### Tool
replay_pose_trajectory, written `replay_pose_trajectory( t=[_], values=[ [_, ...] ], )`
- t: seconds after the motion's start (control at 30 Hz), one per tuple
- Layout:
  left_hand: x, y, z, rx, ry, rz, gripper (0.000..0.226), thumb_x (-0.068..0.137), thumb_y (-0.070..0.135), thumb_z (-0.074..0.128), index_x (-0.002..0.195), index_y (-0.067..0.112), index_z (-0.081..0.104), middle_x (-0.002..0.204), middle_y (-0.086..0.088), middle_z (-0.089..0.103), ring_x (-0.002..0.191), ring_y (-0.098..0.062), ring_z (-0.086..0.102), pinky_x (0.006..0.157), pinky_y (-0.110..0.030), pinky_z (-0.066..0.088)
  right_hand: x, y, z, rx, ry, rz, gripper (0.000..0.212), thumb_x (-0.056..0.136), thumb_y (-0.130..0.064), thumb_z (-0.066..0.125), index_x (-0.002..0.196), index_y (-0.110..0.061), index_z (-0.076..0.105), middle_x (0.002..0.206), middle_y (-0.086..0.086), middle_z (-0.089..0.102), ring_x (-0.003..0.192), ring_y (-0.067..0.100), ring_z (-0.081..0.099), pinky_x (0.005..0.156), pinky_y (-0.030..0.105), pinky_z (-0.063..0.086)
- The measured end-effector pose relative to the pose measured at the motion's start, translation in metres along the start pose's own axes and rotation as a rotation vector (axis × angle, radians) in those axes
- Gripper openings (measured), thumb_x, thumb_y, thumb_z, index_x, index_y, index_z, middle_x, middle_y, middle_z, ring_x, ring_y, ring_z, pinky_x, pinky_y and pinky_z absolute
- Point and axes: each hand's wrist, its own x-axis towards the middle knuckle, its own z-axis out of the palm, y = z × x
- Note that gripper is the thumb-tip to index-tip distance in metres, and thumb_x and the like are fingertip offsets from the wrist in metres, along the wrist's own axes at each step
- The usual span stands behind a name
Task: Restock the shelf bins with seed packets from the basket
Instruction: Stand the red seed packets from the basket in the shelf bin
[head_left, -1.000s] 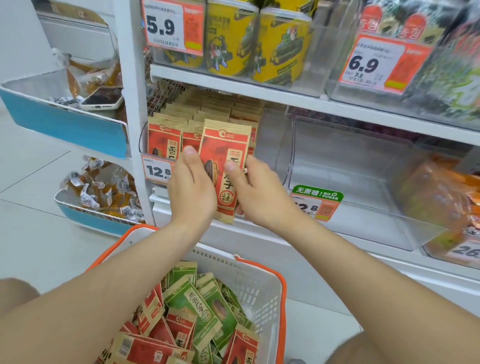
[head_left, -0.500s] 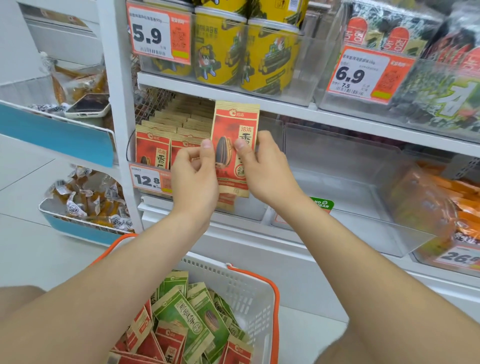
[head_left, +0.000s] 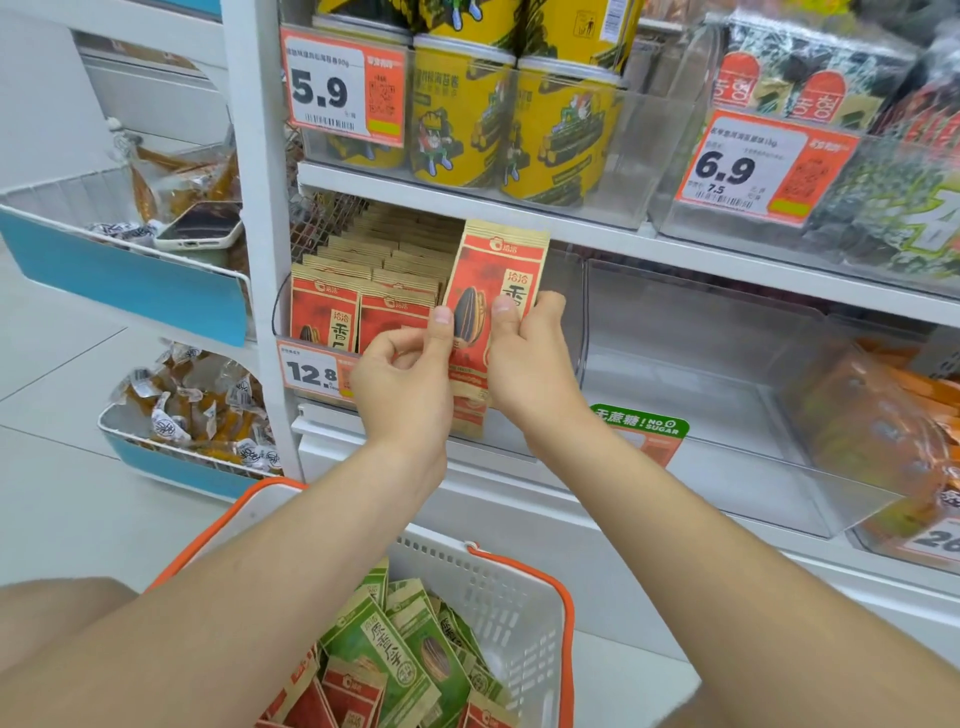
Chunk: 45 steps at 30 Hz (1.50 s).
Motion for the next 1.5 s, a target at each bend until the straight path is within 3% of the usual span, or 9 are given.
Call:
replay_pose_trajectory(
  t=[0.13,0.37,0.53,0.7,0.83,1.07,1.23,1.37,1.5],
  values=[
    [0.005,0.008,-0.006,-0.045,-0.065,-0.066,0.029,0.090,0.040,0.082,0.089,0.011,0.079,0.083,-0.002,0.079,0.077,-0.015,0.070,0.083,-0.042,0.060,-0.001,0.000,0.005,0.121,0.006,0.064,0.021,0.113,-0.038,0.035,0.118,-0.018,0.035,0.107,-0.009,0.063,0.108,0.023,0.065,0.099,0.053,0.053],
    [0.012,0.015,-0.011,0.068,-0.185,0.001,0.025,0.099,0.032,0.074,0.095,0.008,0.079,0.094,-0.016,0.079,0.081,-0.020,0.070,0.087,-0.048,0.061,0.004,0.004,0.002,0.328,-0.077,0.212,0.027,0.110,-0.044,0.045,0.124,-0.022,0.041,0.115,-0.004,0.069,0.103,0.015,0.072,0.086,0.040,0.061],
    [0.007,0.018,-0.011,0.039,-0.147,0.093,0.020,0.095,0.028,0.079,0.100,0.009,0.076,0.085,0.002,0.079,0.076,-0.003,0.072,0.068,-0.017,0.055,0.006,0.005,0.000,0.304,-0.104,0.104,0.021,0.110,-0.036,0.052,0.125,-0.022,0.047,0.118,-0.003,0.071,0.106,0.012,0.072,0.088,0.035,0.060],
    [0.013,0.023,-0.015,-0.086,-0.165,-0.036,0.021,0.093,0.024,0.080,0.106,0.008,0.080,0.101,-0.007,0.081,0.096,-0.021,0.078,0.086,-0.037,0.063,0.004,0.004,0.002,0.320,-0.156,0.073,0.024,0.109,-0.032,0.055,0.128,-0.023,0.046,0.119,-0.006,0.072,0.105,0.008,0.073,0.075,0.022,0.059],
    [0.014,0.030,-0.015,-0.126,-0.226,-0.157,0.018,0.096,0.019,0.077,0.106,0.004,0.079,0.099,-0.013,0.080,0.082,-0.020,0.077,0.063,-0.030,0.061,0.004,0.004,0.001,0.390,-0.178,0.096,0.025,0.109,-0.032,0.055,0.128,-0.021,0.043,0.117,-0.006,0.070,0.094,-0.002,0.072,0.066,0.015,0.056],
    [0.021,0.025,-0.014,-0.007,-0.259,-0.052,0.015,0.098,0.017,0.074,0.111,0.013,0.080,0.107,-0.010,0.080,0.108,-0.028,0.076,0.094,-0.041,0.060,0.014,0.006,-0.006,0.412,-0.210,0.083,0.027,0.106,-0.027,0.061,0.132,-0.017,0.060,0.120,0.005,0.076,0.113,0.026,0.073,0.102,0.054,0.056],
    [0.026,0.034,-0.018,-0.023,-0.331,-0.106,0.017,0.097,0.015,0.073,0.111,0.008,0.078,0.106,-0.009,0.081,0.106,-0.025,0.077,0.093,-0.035,0.060,0.021,-0.001,-0.036,0.212,-0.238,-0.096,0.021,0.096,-0.021,0.077,0.117,-0.018,0.074,0.104,-0.002,0.081,0.097,0.015,0.077,0.083,0.031,0.061],
    [0.034,0.041,-0.019,0.140,-0.313,0.041,0.013,0.091,0.017,0.081,0.103,0.013,0.077,0.095,-0.002,0.081,0.091,-0.008,0.076,0.082,-0.020,0.056,0.025,-0.003,-0.044,-0.020,-0.101,-0.319,0.020,0.090,-0.027,0.083,0.109,-0.025,0.077,0.092,-0.013,0.079,0.083,0.003,0.072,0.078,0.020,0.054],
    [0.046,0.030,-0.025,0.624,-0.175,0.320,0.015,0.091,0.009,0.078,0.094,0.024,0.074,0.091,0.008,0.076,0.086,-0.007,0.072,0.086,-0.032,0.059,0.033,0.015,-0.033,-0.375,0.090,-0.399,0.020,0.090,-0.038,0.079,0.106,-0.029,0.072,0.091,-0.014,0.076,0.090,0.021,0.068,0.083,0.037,0.051]
  ],
)
